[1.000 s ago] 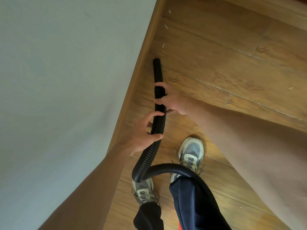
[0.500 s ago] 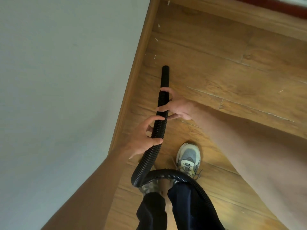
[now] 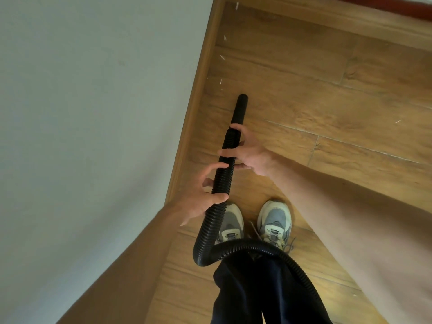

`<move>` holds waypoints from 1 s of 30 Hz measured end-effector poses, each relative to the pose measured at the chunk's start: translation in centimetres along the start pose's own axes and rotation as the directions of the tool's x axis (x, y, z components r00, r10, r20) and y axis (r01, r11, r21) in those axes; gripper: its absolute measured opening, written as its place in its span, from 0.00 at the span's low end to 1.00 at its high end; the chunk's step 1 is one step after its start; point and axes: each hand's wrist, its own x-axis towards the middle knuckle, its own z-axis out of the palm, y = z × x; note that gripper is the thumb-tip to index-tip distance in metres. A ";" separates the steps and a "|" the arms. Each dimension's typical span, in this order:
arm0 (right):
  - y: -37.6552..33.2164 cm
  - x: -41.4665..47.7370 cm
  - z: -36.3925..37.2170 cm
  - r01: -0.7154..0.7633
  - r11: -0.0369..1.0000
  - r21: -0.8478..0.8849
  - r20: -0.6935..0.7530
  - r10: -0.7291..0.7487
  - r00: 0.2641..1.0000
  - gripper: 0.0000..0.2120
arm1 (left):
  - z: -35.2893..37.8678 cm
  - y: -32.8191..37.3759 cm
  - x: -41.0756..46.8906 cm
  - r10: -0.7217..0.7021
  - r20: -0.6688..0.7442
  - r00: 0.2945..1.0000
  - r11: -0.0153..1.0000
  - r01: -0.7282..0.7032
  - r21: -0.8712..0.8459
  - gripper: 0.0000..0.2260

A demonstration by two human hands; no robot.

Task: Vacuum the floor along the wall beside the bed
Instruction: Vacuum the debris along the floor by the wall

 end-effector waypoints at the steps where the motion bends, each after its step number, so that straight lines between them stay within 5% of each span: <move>1: -0.1 0.0 0.4 0.007 1.000 0.003 -0.006 -0.007 1.000 0.39 | -0.4 0.0 0.0 -0.002 0.002 1.000 1.000 0.002 -0.018 0.30; 18: -7.9 2.9 1.3 -0.060 0.938 -0.340 0.057 0.084 0.995 0.38 | -1.3 3.1 0.7 0.053 -0.064 0.996 0.932 -0.073 -0.356 0.29; 30: -11.4 4.1 -1.2 -0.038 0.911 -0.411 0.097 0.086 0.992 0.39 | -0.5 6.9 2.3 0.078 -0.114 0.990 0.953 -0.108 -0.284 0.31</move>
